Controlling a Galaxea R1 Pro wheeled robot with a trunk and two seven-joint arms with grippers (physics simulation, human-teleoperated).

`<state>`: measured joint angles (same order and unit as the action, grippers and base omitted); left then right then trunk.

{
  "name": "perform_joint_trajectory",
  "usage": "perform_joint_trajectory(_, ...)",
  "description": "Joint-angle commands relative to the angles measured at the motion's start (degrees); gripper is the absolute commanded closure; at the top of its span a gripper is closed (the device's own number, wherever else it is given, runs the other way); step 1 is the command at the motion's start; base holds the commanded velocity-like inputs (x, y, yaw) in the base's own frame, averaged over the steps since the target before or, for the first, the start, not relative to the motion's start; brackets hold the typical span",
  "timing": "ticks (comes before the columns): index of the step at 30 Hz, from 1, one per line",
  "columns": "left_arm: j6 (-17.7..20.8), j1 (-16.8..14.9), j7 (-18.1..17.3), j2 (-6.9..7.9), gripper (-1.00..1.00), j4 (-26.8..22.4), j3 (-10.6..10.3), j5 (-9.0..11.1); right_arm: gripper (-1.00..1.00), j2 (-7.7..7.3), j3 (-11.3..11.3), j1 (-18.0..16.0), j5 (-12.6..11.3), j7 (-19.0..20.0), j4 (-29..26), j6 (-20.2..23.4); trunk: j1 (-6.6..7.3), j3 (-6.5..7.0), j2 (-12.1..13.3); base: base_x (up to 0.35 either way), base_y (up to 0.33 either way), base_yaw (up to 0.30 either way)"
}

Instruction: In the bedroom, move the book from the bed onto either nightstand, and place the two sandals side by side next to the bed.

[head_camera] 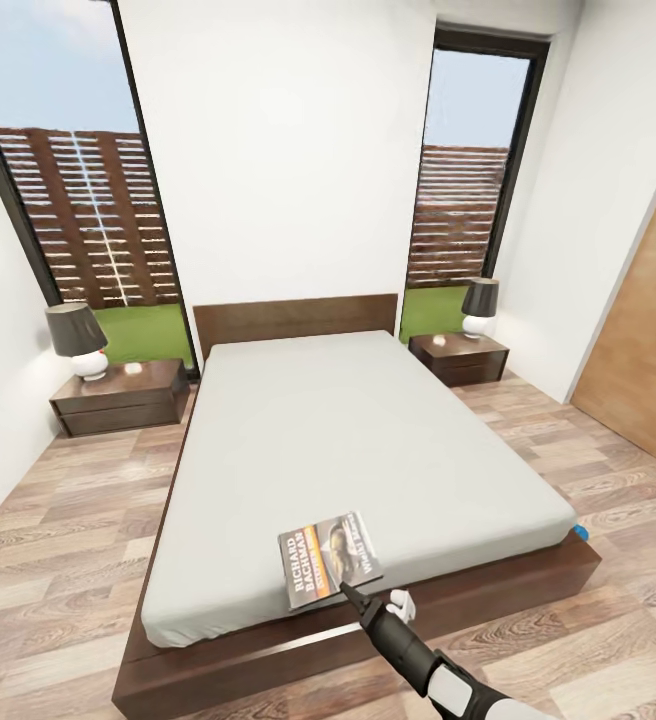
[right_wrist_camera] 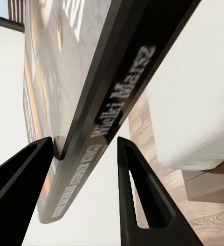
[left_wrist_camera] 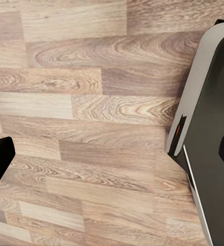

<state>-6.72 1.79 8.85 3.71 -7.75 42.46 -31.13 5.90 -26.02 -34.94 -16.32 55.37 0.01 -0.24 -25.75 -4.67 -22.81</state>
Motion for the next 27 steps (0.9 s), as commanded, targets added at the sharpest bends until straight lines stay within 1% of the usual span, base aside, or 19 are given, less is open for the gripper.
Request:
perform_joint_trajectory(1,-0.22,-0.03,0.11,-0.01,-1.0,0.01,0.43,-0.6,1.0,0.09,0.33,-0.04,-0.39,0.08,0.08,-0.05,-0.03,-0.1,-0.11,0.0,0.0,0.0)
perform_joint_trajectory(7,-0.22,-0.03,0.11,0.0,-1.0,0.01,0.4,-0.6,1.0,0.65,0.3,-0.04,0.23,0.02,0.3,-0.13,-0.03,-0.1,-0.11,0.0,0.0,0.0)
perform_joint_trajectory(18,-0.22,-0.03,0.11,0.01,-1.0,0.01,0.42,-0.6,1.0,0.82,0.27,-0.04,0.46,-0.04,0.34,-0.2,-0.03,-0.1,-0.11,0.0,0.0,0.008)
perform_joint_trajectory(21,-0.22,-0.03,0.11,0.0,-1.0,0.01,0.42,-0.6,1.0,0.86,0.27,-0.04,0.48,-0.06,0.34,-0.2,-0.03,-0.1,-0.11,0.0,0.0,0.125)
perform_joint_trajectory(27,-0.23,-0.03,0.11,-0.01,-1.0,0.01,0.41,-0.6,1.0,1.0,0.33,-0.04,0.5,-0.08,0.34,-0.2,-0.03,-0.1,-0.11,0.0,0.0,0.222)
